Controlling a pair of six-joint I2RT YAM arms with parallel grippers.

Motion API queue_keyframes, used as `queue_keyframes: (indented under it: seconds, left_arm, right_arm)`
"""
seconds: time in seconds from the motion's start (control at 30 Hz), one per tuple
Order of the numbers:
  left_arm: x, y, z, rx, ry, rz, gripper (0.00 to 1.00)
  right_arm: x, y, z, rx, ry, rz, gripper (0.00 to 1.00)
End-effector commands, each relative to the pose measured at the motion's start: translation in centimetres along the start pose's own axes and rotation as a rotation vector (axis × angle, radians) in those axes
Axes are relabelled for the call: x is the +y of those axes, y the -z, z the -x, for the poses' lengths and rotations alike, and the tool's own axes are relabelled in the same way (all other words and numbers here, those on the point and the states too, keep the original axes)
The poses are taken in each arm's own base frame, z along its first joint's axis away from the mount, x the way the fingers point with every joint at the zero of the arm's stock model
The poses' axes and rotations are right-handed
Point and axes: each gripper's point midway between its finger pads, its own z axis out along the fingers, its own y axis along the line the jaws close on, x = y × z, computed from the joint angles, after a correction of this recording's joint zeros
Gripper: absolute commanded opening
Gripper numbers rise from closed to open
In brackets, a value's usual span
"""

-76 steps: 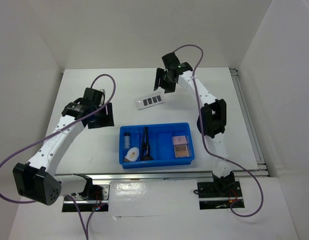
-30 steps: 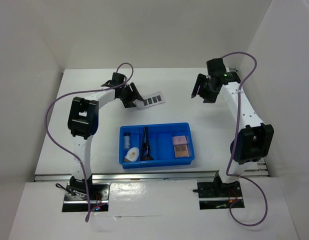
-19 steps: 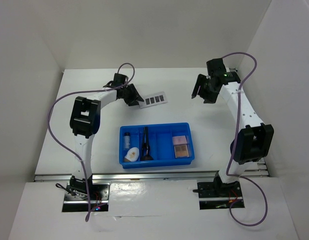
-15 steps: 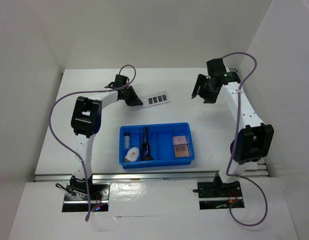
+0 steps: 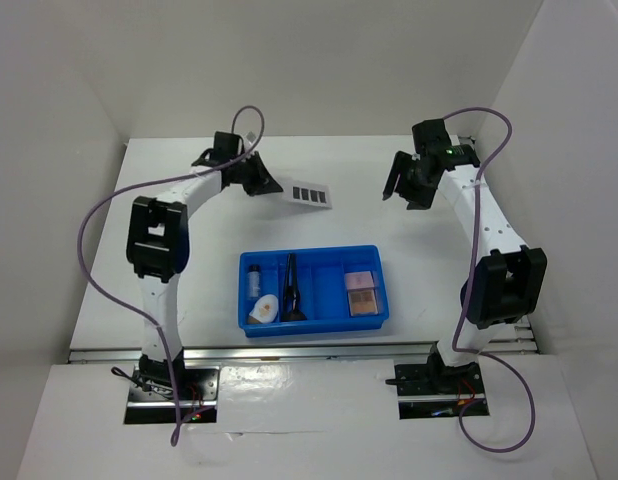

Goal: Organize the makeup

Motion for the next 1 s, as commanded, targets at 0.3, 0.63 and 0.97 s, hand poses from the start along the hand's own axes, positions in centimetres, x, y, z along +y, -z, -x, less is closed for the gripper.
queue_keyframes:
  seconds: [0.3, 0.63, 0.97]
  left_arm:
    - [-15.3, 14.0, 3.6, -0.101, -0.338, -0.409, 0.00]
    - [-13.7, 15.7, 3.9, -0.131, -0.295, -0.263, 0.00]
    - [2.0, 13.8, 7.1, -0.223, 0.053, 0.307, 0.56]
  right_arm:
    - [1.5, 0.5, 0.2, -0.005, 0.001, 0.099, 0.71]
    - [7.1, 0.6, 0.5, 0.028, 0.138, 0.363, 0.71]
    - [10.8, -0.6, -0.4, 0.075, 0.262, 0.440, 0.79]
